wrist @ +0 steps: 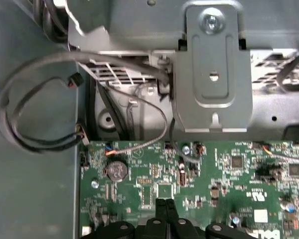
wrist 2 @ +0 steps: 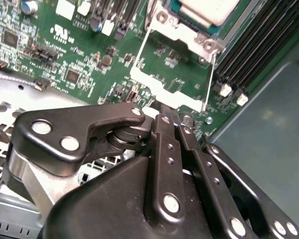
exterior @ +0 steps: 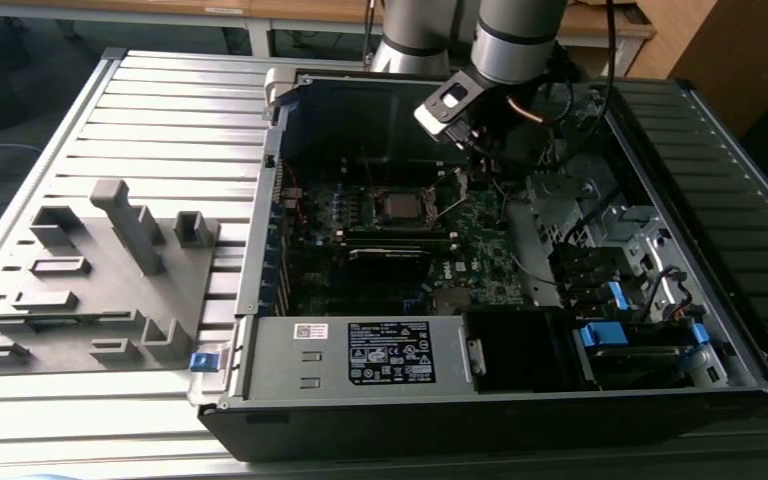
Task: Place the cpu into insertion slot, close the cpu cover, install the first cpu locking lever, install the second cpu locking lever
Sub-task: 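Close the cpu cover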
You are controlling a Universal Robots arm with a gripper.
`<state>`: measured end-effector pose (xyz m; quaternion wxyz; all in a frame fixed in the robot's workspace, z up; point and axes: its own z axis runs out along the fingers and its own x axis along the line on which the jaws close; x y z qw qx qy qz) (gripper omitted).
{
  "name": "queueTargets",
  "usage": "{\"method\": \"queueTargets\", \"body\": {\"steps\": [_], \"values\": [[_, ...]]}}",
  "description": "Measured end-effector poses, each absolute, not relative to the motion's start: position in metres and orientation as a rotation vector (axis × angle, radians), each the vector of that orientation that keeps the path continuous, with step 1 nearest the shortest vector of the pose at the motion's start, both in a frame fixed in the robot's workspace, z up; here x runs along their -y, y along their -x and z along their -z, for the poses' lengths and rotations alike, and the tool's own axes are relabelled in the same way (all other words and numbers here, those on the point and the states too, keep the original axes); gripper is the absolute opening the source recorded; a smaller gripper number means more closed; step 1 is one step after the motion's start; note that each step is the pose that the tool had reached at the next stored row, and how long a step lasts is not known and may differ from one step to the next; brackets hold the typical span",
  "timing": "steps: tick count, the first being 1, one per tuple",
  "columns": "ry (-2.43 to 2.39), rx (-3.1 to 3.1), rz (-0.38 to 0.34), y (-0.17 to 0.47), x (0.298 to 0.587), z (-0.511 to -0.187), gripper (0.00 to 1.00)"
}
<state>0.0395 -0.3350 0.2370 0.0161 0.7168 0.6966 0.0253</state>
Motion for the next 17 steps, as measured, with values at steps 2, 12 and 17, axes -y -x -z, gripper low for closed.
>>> {"method": "queueTargets", "body": {"steps": [2,12,17], "values": [[-2.228,-2.165,-0.084,-0.034,0.335,-0.237,0.11],[-2.216,-2.154,-0.123,-0.003,0.335,-0.237,0.11],[-2.207,-2.145,-0.142,0.01,0.335,-0.237,0.11]]}}
